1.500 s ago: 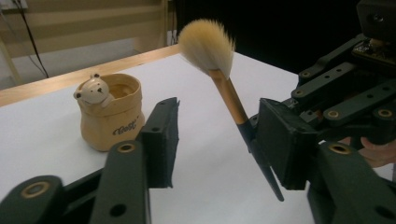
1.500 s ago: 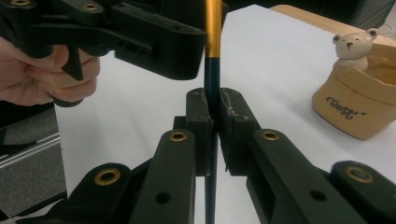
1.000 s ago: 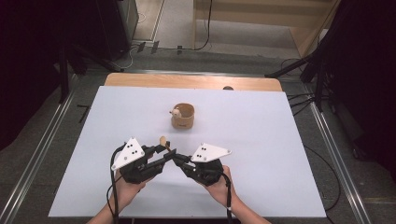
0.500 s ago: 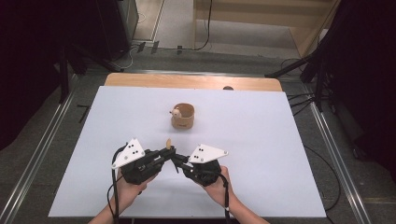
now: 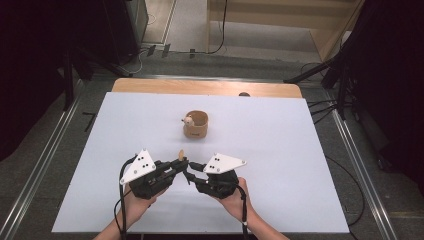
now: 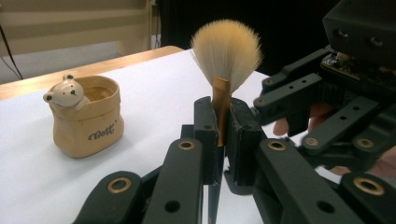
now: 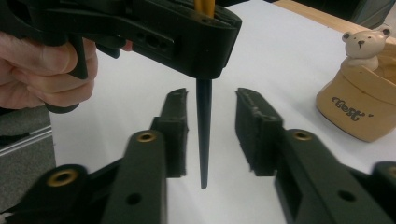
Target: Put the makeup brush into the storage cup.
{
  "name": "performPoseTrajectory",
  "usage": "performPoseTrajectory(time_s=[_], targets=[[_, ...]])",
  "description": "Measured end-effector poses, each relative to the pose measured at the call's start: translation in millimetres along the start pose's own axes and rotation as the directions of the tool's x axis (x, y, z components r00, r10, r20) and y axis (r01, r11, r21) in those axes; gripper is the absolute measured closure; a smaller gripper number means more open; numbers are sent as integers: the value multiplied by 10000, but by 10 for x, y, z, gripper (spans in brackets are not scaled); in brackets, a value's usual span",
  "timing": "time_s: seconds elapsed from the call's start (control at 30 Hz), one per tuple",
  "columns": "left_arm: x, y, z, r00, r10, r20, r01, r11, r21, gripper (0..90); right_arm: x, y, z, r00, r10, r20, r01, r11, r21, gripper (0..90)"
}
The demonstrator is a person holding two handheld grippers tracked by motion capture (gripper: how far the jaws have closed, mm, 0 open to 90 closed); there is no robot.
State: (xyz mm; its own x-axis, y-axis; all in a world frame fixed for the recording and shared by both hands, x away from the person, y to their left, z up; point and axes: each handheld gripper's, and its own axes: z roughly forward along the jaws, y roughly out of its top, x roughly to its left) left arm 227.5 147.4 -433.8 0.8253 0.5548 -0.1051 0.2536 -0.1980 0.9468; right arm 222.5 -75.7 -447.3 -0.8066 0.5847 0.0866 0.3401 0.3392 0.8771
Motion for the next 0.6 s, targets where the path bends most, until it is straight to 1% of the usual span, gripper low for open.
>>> performPoseTrajectory(time_s=[0.03,0.07,0.13,0.17,0.2,0.23,0.3,0.33,0.37,0.4,0.47,0.53,0.6], targets=[[0,0,0,10000,0,0,0,10000,0,843,0,0,0,10000,0,0,0,10000,0,631],[1,1,-3,10000,33,-28,-33,10000,-13,843,-2,3,-3,10000,-2,7,2,9999,133,535],[4,1,-5,9999,115,-79,-115,9999,2,843,2,2,7,10000,14,58,-16,9994,335,461],[6,3,-5,9998,188,-91,-188,9998,31,843,0,0,12,10000,32,-75,-28,9990,441,419],[4,6,-6,9996,256,-137,-255,9997,60,843,2,-4,15,10000,86,1,-86,9985,532,364],[4,7,-5,9995,291,-141,-290,9996,70,843,0,-10,18,9999,116,-57,-113,9984,559,318],[1,8,-3,9990,403,-192,-400,9991,119,843,-8,-21,15,10000,92,14,-93,9977,664,248],[1,9,-3,9989,434,-198,-431,9990,128,843,-16,-27,9,9998,179,47,-182,9972,724,217],[1,9,-3,9989,434,-198,-431,9990,128,843,-16,-27,9,9998,179,47,-182,9972,724,217],[4,10,-8,9985,486,-242,-483,9987,137,843,-41,-34,-6,9997,236,84,-242,9967,776,181],[11,12,-15,9981,534,-303,-529,9985,155,843,-62,-41,-33,9995,262,157,-274,9963,815,152],[16,12,-17,9980,547,-328,-542,9984,162,843,-72,-42,-47,9994,260,217,-277,9962,823,143],[24,12,-20,9975,607,-358,-600,9980,204,843,-123,-57,-119,9995,148,268,-169,9968,782,124]])
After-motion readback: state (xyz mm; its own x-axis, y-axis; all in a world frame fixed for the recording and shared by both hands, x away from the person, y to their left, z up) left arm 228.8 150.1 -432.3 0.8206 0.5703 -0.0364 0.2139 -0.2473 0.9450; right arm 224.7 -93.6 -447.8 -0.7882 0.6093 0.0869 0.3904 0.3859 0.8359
